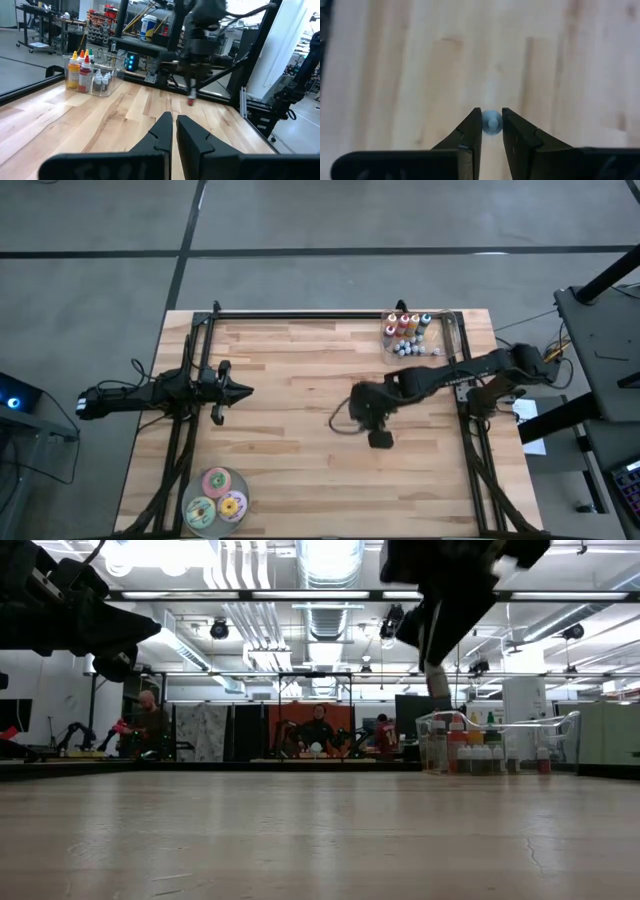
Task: Pick & Place food coloring
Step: Put small red food coloring bottle into the bin
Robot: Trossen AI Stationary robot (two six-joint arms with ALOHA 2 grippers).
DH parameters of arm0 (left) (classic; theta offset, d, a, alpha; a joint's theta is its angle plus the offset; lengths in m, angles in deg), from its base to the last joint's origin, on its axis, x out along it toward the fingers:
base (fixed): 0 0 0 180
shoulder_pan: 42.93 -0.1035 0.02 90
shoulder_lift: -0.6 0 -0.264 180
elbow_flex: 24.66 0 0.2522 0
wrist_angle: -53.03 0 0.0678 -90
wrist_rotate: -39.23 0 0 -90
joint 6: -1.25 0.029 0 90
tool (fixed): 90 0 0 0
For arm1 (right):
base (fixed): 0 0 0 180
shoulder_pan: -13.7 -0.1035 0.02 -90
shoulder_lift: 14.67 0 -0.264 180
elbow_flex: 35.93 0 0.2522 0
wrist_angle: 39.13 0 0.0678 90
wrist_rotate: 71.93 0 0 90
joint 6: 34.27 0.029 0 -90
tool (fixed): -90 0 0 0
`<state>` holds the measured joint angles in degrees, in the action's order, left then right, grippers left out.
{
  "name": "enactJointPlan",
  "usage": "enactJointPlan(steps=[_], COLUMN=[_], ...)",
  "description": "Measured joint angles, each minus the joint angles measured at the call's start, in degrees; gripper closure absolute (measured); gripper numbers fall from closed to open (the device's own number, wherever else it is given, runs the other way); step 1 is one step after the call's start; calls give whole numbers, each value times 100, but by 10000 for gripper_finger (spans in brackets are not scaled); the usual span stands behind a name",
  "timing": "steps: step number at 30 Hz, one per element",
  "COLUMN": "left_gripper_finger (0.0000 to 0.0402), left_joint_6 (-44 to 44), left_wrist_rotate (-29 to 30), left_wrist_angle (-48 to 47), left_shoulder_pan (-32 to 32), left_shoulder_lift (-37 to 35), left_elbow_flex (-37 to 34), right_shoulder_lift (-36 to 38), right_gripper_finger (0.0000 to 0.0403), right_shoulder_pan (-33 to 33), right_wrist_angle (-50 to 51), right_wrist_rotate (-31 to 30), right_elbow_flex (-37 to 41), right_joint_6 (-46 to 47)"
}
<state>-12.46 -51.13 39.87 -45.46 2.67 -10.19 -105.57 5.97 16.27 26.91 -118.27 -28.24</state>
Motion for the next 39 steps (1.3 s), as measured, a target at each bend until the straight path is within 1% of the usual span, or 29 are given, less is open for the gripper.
enactJointPlan(steps=[9,16,20,25,27,33,39], left_gripper_finger=[402,402,402,402,402,402,402], left_joint_6=[2,2,2,2,1,0,1], left_wrist_rotate=[0,0,-1,-2,-1,-2,-1], left_wrist_angle=[0,0,0,0,0,0,0], left_shoulder_pan=[0,0,0,0,0,0,0], left_shoulder_lift=[0,2,1,0,0,2,2], left_elbow_flex=[0,0,0,0,0,0,0], right_shoulder_lift=[31,39,39,43,44,50,85], right_gripper_finger=[349,349,349,349,349,349,349], right_shoulder_pan=[1368,2544,3016,3240,3244,3239,3314], right_wrist_angle=[-12,7,195,541,577,765,843], right_wrist_rotate=[0,6,2,-1,-26,-395,-453], right_elbow_flex=[344,228,52,-338,-522,-1082,-1237], right_joint_6=[-628,-911,-955,-736,-482,491,927])
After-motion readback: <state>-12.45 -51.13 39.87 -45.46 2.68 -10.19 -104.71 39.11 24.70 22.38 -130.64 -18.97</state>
